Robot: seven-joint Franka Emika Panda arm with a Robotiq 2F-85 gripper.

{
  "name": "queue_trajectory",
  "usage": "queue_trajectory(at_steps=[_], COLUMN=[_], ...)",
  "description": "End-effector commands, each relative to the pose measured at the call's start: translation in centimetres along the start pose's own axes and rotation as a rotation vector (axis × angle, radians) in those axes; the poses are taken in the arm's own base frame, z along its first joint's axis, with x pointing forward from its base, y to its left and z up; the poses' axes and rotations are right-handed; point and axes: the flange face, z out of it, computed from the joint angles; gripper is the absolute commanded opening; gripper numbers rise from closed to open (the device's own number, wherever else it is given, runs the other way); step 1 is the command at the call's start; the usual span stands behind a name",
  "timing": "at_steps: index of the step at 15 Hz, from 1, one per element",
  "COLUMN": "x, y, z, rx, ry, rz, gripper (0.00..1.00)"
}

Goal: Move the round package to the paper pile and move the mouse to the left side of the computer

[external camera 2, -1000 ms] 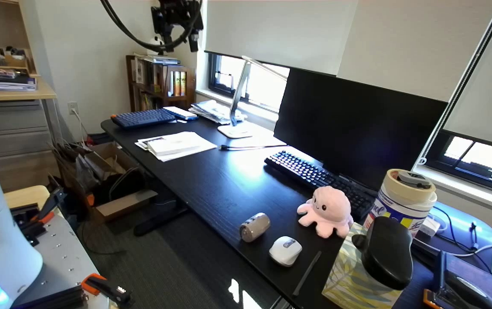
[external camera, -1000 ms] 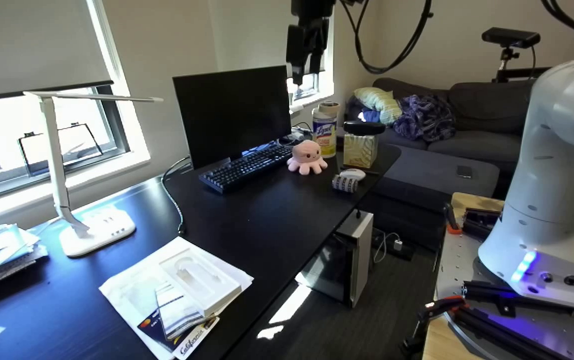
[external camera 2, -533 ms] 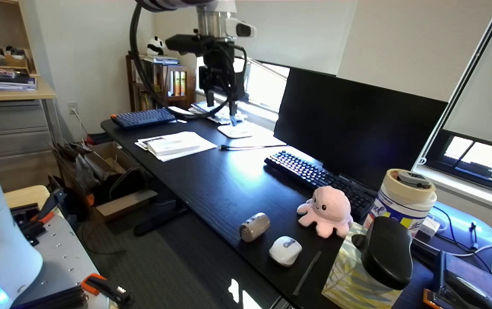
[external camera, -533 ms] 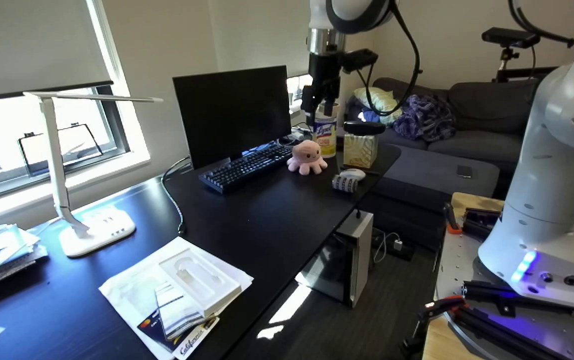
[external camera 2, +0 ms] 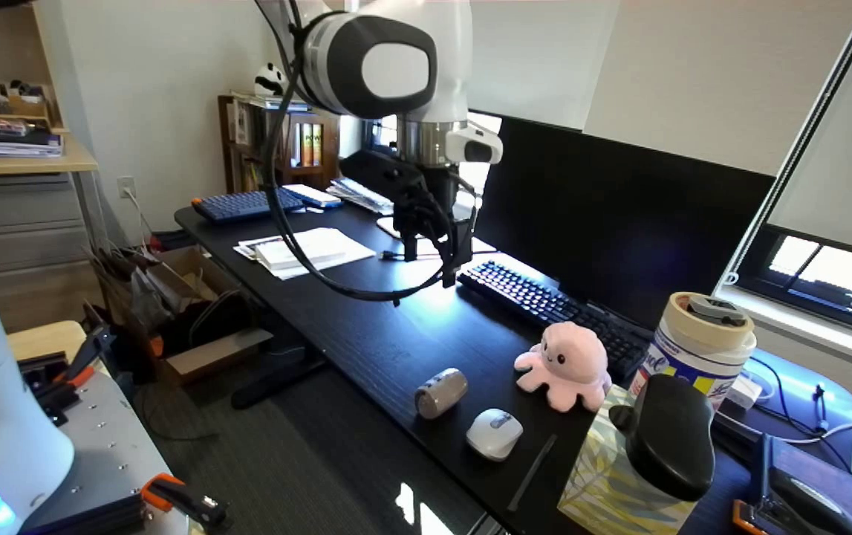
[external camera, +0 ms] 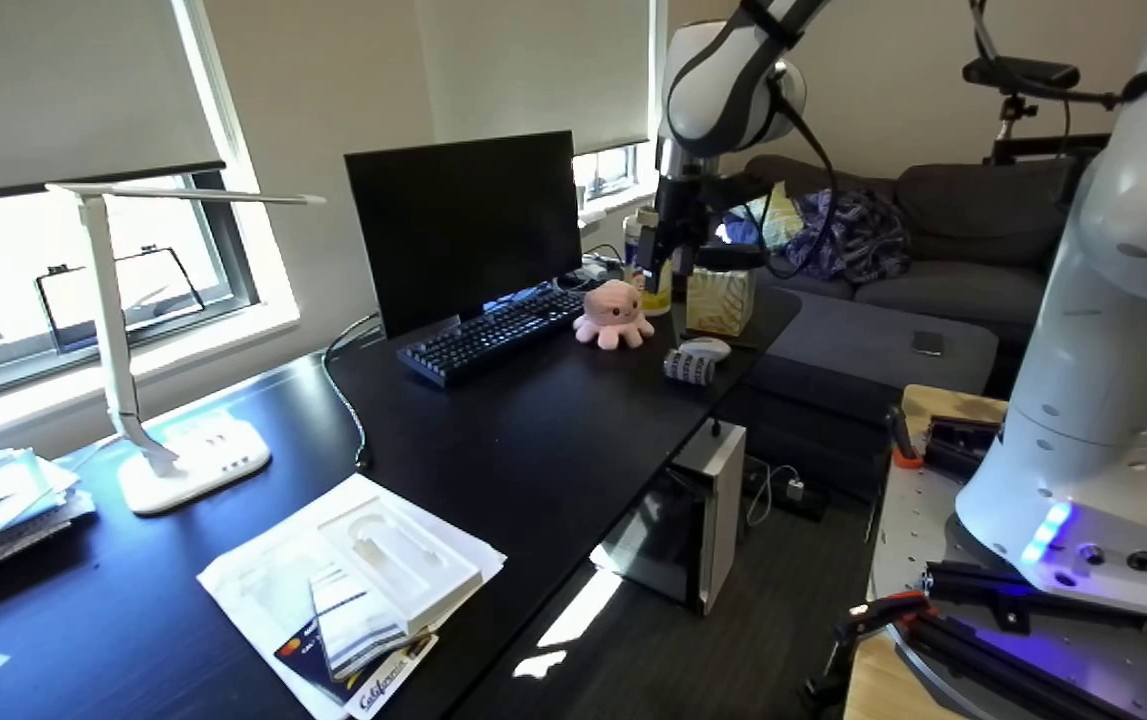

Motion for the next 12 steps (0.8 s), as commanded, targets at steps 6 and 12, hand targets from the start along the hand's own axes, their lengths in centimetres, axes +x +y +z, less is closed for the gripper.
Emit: queue_trajectory(at_steps=[6, 12], x=[-1.0, -1.1], y=[6.9, 8.1], z=[7.2, 8.9], rx=[-0.013, 0.001], ry=[-0.187, -0.195], rz=[-0.172, -0.141], gripper=[1.00, 1.00])
